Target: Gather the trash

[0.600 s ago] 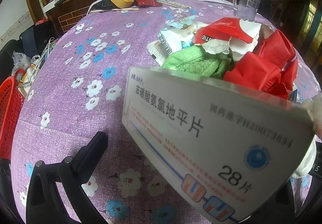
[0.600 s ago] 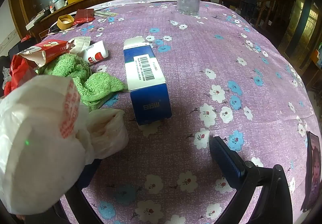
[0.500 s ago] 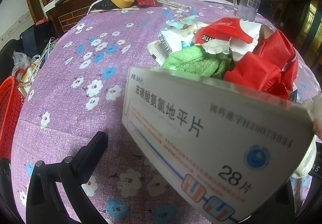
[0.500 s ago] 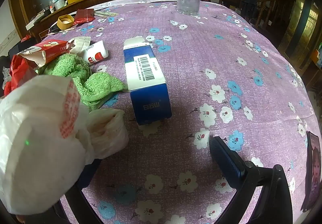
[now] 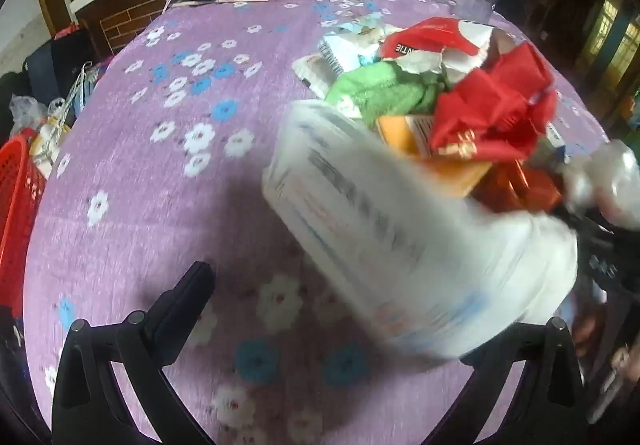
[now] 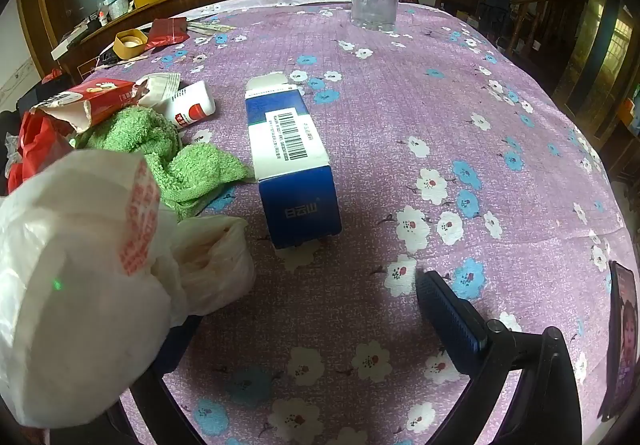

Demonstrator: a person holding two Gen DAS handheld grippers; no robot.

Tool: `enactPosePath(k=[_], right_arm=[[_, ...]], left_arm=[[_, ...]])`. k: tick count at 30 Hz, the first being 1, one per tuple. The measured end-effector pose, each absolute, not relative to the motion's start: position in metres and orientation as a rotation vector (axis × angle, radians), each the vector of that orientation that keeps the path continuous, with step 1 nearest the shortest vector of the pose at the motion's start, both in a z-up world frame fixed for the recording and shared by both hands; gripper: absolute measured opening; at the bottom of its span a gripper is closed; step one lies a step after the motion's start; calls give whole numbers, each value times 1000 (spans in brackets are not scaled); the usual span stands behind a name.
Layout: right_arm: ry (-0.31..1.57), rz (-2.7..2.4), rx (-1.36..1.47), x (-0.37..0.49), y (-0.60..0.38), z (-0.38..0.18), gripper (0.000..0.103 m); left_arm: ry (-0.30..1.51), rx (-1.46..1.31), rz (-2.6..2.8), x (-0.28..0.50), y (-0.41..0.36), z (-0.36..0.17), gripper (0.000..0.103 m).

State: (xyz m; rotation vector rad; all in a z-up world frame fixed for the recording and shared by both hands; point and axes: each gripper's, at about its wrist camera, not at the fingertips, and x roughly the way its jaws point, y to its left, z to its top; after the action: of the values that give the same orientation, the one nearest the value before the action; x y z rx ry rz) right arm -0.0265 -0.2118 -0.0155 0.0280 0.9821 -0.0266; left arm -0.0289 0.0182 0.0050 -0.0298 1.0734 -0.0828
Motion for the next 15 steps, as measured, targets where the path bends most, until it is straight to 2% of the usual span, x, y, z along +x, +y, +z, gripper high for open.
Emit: enactPosePath(k=[5, 15], right_arm=[[1033, 23, -28, -26, -216, -11, 103], [910, 38, -146, -104, -220, 35, 103]], left_arm=[[1023, -32, -104, -54, 27, 18, 103], [851, -23, -123, -101, 38, 55, 103]])
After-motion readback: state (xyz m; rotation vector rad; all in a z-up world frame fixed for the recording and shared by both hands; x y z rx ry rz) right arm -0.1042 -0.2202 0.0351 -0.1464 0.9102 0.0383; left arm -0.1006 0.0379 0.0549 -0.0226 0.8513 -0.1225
